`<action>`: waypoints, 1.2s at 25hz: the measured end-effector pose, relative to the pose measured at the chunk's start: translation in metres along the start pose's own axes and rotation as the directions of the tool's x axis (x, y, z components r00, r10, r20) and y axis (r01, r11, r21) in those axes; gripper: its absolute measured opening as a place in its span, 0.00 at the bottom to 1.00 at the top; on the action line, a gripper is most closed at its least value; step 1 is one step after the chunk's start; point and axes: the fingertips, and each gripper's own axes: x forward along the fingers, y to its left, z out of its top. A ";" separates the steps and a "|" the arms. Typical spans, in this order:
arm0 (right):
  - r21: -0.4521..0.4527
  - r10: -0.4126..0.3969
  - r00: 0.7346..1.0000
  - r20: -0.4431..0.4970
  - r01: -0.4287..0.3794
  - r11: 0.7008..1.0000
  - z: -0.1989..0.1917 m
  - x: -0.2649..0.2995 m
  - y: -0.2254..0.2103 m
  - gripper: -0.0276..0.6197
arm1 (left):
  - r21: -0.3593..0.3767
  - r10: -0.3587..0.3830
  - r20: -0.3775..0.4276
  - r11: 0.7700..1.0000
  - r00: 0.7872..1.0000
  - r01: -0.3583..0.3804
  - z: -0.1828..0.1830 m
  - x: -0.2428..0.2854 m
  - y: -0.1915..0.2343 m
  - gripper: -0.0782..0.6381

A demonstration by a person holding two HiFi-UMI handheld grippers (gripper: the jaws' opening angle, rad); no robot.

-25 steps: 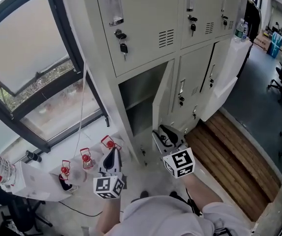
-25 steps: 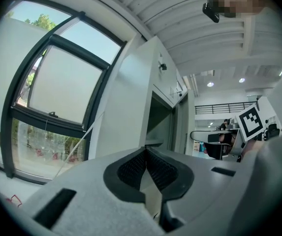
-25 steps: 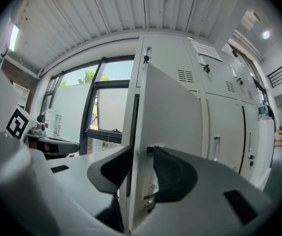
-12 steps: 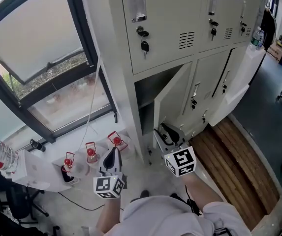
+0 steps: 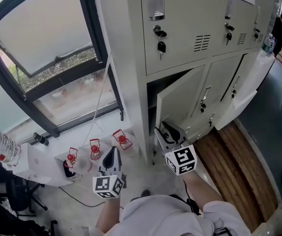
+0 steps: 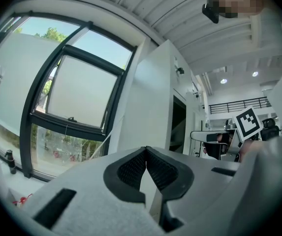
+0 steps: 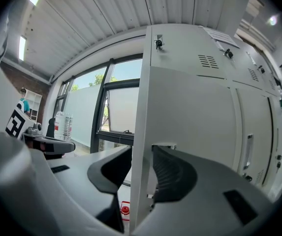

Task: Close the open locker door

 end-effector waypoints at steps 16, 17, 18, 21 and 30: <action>0.003 0.014 1.000 0.001 -0.014 1.000 0.000 0.047 0.001 0.25 | -0.009 0.000 -0.004 1.000 1.000 0.000 0.001 0.027 0.025 0.12; 0.003 0.013 1.000 0.001 -0.013 1.000 0.000 0.049 0.001 0.25 | -0.008 0.000 -0.002 1.000 1.000 0.000 0.002 0.029 0.027 0.12; 0.002 0.013 1.000 0.000 -0.013 1.000 0.000 0.052 0.001 0.25 | -0.007 0.001 0.000 1.000 1.000 -0.001 0.003 0.030 0.029 0.12; -0.003 0.013 1.000 -0.005 -0.013 1.000 -0.001 0.060 0.004 0.25 | -0.004 0.002 0.006 1.000 1.000 -0.002 0.006 0.032 0.036 0.12; -0.004 -0.009 1.000 -0.009 0.009 1.000 0.000 0.072 0.007 0.25 | -0.021 0.000 0.010 1.000 1.000 0.001 0.005 0.035 0.049 0.12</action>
